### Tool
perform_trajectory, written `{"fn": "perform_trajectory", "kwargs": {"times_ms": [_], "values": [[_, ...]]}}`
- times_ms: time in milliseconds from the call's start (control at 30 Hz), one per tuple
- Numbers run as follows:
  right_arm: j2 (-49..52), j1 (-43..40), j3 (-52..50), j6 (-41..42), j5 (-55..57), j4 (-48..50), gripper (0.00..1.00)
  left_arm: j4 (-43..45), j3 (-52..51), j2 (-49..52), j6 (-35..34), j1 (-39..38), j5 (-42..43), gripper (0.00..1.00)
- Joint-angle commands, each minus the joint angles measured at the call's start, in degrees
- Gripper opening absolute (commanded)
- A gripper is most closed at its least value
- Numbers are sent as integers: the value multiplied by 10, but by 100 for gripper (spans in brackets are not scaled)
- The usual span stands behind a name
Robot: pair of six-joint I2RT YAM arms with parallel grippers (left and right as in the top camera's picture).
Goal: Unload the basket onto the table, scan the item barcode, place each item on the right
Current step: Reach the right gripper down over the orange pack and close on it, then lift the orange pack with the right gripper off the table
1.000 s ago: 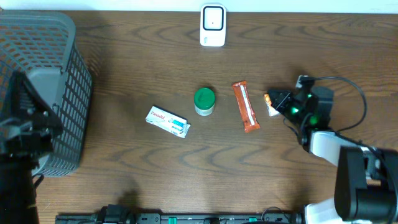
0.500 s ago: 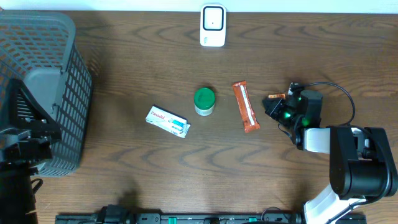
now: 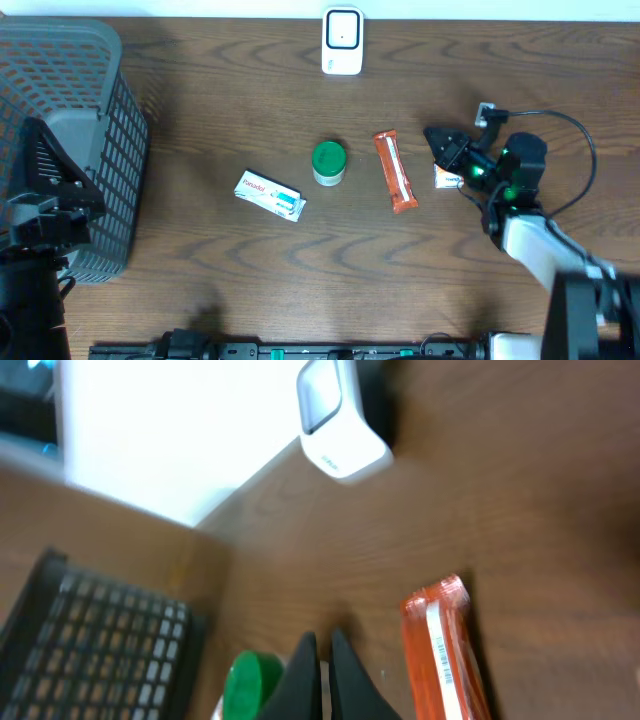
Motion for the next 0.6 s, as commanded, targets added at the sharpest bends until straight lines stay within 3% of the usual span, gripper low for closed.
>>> {"fn": "perform_trajectory", "kwargs": {"times_ms": [0,100,200,567], "values": [[-75,4,1,1,153,-169,1,3,-2,1,8,1,-9,98],[-125,4,1,-5,297,-320,1,3,-2,1,8,1,-9,98],[-144,4,1,-27,384,-380,1,3,-2,2,8,1,-9,98],[-21,-32,1,-76,431,-299,1,3,-3,2,8,1,-9,98]]}}
